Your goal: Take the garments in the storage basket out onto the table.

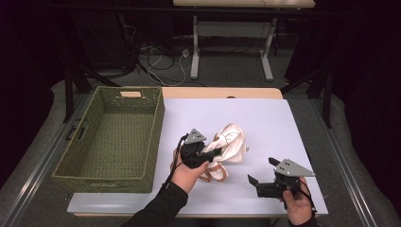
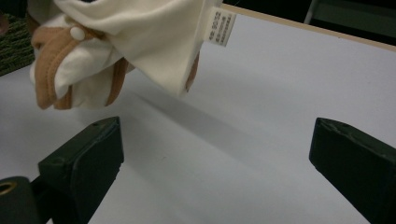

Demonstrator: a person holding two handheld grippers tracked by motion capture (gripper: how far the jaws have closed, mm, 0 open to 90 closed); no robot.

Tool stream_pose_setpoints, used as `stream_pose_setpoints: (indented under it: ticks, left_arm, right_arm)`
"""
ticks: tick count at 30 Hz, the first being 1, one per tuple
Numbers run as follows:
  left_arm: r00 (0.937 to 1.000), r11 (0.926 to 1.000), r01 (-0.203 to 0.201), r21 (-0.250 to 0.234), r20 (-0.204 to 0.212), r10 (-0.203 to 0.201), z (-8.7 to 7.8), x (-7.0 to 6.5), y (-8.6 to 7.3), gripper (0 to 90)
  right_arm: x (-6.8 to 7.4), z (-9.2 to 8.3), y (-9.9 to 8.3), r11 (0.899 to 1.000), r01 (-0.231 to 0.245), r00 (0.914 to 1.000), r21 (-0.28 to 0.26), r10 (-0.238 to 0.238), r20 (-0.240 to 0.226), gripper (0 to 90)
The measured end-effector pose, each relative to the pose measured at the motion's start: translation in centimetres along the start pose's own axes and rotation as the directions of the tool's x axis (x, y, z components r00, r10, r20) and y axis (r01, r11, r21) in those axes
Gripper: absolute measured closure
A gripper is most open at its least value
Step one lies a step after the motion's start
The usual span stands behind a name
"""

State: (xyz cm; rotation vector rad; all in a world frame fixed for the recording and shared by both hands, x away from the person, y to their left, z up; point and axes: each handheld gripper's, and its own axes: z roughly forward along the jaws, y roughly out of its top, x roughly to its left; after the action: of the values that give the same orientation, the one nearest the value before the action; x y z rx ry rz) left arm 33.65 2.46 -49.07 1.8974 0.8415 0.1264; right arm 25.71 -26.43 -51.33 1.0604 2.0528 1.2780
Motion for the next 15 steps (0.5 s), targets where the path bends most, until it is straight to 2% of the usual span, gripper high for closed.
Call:
stream_pose_setpoints:
  ticks: [2,6,15]
  left_arm:
    - [1.0,1.0,-0.006,0.005,-0.004,0.006,0.2,0.0,-0.4,76.2]
    - [0.9999,0.9999,0.016,0.004,0.004,-0.016,0.5,-0.1,-1.1,76.2]
    - [0.9999,0.9996,0.006,0.028,0.014,-0.007,1.1,-0.1,-3.0,76.2]
  right_arm:
    - [0.0,0.0,0.0,1.0,0.0,1.0,-0.002,0.0,-0.002,2.8]
    - [-0.1,0.0,0.0,1.0,-0.001,1.0,-0.004,0.001,-0.002,2.8]
    - [0.1,0.0,0.0,1.0,0.0,1.0,0.004,0.0,-0.003,2.8]
